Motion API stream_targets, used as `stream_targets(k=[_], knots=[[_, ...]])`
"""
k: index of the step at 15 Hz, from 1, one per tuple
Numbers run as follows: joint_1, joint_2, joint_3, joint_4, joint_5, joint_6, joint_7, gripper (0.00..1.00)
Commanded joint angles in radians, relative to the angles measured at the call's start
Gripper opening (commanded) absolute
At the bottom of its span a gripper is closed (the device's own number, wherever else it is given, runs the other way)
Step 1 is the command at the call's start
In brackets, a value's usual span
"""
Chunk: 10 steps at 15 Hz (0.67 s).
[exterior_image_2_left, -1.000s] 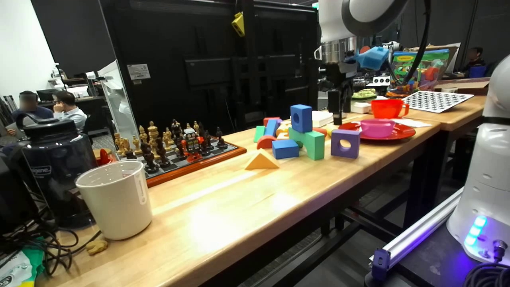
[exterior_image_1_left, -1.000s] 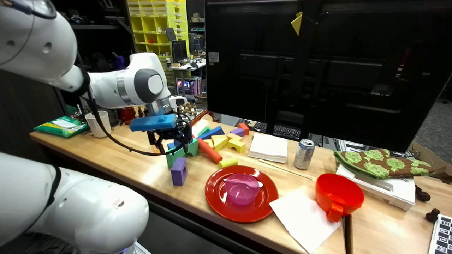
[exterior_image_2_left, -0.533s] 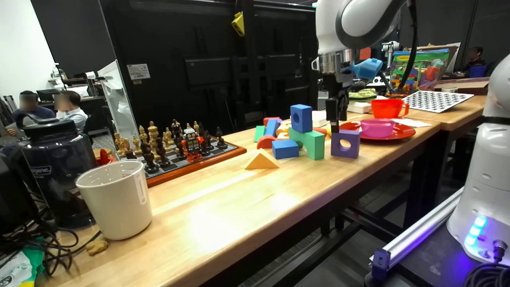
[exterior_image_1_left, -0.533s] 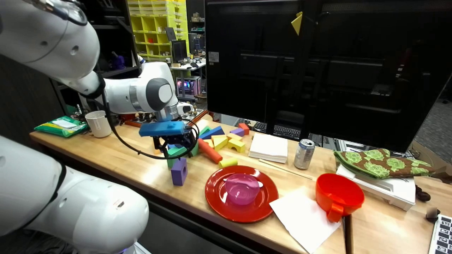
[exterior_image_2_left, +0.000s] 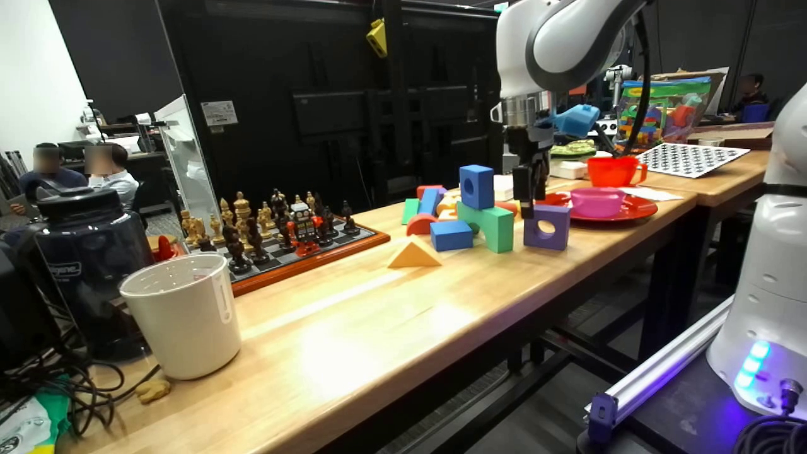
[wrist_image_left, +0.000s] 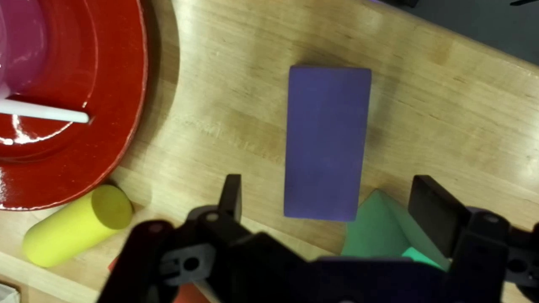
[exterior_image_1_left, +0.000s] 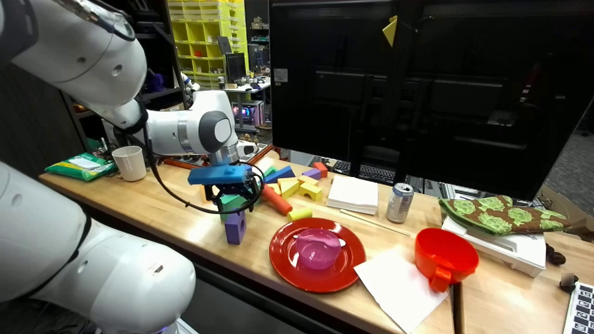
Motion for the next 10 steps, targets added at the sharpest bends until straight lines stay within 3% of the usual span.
stream_targets(k=[1, 2, 3, 5, 10], knots=[[-0.01, 0.014, -0.005, 0.001, 0.001, 0.019, -0.022, 1.0], [-0.009, 0.019, -0.005, 0.001, 0.002, 0.022, -0.023, 1.0], [-0.01, 0.022, -0.005, 0.001, 0.002, 0.024, -0.023, 0.75], [-0.013, 0.024, -0.002, 0.001, -0.002, 0.025, -0.016, 0.7], [-0.017, 0.028, 0.0, 0.001, -0.005, 0.024, -0.011, 0.28]])
